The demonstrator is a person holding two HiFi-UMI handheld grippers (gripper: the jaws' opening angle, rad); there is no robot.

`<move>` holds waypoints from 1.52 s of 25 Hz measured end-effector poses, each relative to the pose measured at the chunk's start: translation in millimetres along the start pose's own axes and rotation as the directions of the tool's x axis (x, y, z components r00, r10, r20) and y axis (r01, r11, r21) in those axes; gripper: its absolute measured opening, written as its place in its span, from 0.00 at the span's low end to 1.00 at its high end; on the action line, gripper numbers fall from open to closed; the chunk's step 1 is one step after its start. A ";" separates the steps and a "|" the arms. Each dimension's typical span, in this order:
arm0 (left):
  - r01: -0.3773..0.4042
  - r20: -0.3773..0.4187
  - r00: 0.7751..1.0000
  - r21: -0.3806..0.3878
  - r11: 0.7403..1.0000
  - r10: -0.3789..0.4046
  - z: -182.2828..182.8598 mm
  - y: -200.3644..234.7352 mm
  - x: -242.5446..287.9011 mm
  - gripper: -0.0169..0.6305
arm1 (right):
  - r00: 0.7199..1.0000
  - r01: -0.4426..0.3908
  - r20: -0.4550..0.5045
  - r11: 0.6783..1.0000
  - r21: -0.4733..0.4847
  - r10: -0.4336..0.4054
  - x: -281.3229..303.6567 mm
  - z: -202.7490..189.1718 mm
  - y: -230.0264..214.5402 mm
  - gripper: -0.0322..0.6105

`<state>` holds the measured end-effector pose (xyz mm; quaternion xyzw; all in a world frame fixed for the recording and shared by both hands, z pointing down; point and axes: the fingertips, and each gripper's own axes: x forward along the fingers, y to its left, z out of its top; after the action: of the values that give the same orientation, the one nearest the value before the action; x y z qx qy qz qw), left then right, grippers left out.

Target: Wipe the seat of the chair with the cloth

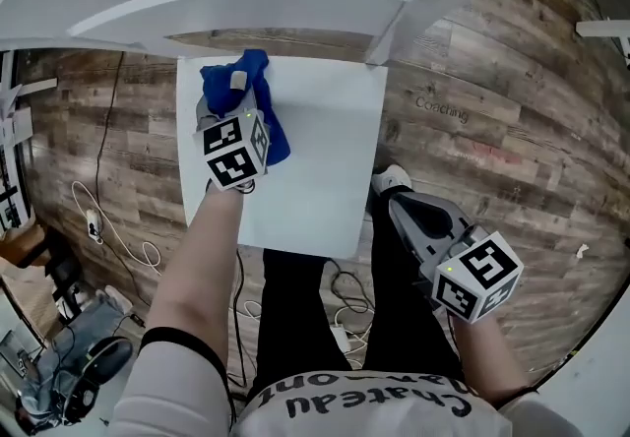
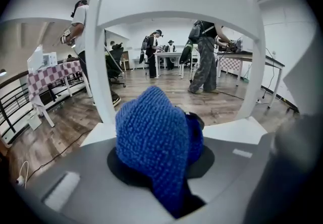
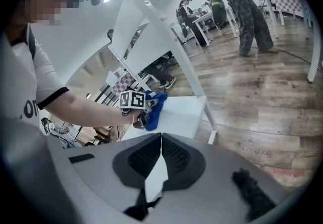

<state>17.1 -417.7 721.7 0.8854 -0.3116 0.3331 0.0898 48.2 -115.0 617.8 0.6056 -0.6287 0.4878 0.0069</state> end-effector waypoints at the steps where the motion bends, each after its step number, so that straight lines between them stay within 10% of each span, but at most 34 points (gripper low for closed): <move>1: 0.008 0.002 1.000 0.009 1.000 -0.008 0.3 -14.1 -0.1 0.19 | 1.000 0.003 0.002 1.000 0.004 -0.003 -4.1 -0.6 -3.5 0.07; 12: 0.222 -0.039 0.975 0.057 0.973 -0.220 -3.5 -164.4 -12.3 0.19 | 1.000 0.015 0.017 1.000 0.017 -0.016 -33.9 5.8 -23.9 0.07; 19: 0.395 -0.075 0.919 0.122 0.911 -0.388 -16.7 -228.3 -33.1 0.19 | 1.000 0.017 -0.006 1.000 -0.006 -0.017 -22.2 10.9 -16.3 0.07; 23: 0.495 -0.070 0.866 -0.024 0.868 -0.496 -15.8 -237.3 -50.1 0.19 | 0.999 -0.010 -0.046 0.999 -0.047 0.008 -8.8 14.9 4.2 0.07; 30: 0.162 -0.052 0.984 -0.142 0.976 -0.171 -37.9 -38.8 -64.8 0.19 | 0.986 -0.111 -0.134 0.987 -0.115 0.096 41.9 27.1 59.6 0.07; 38: -0.098 -0.223 0.969 0.065 0.993 0.110 -66.9 158.2 -78.6 0.20 | 0.967 -0.213 -0.171 0.968 -0.132 0.189 107.8 26.7 137.1 0.07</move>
<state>-161.3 -479.3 714.3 0.8263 -0.3365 0.4440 0.0835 -70.3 -241.7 585.6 0.4959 -0.7193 0.4837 0.0521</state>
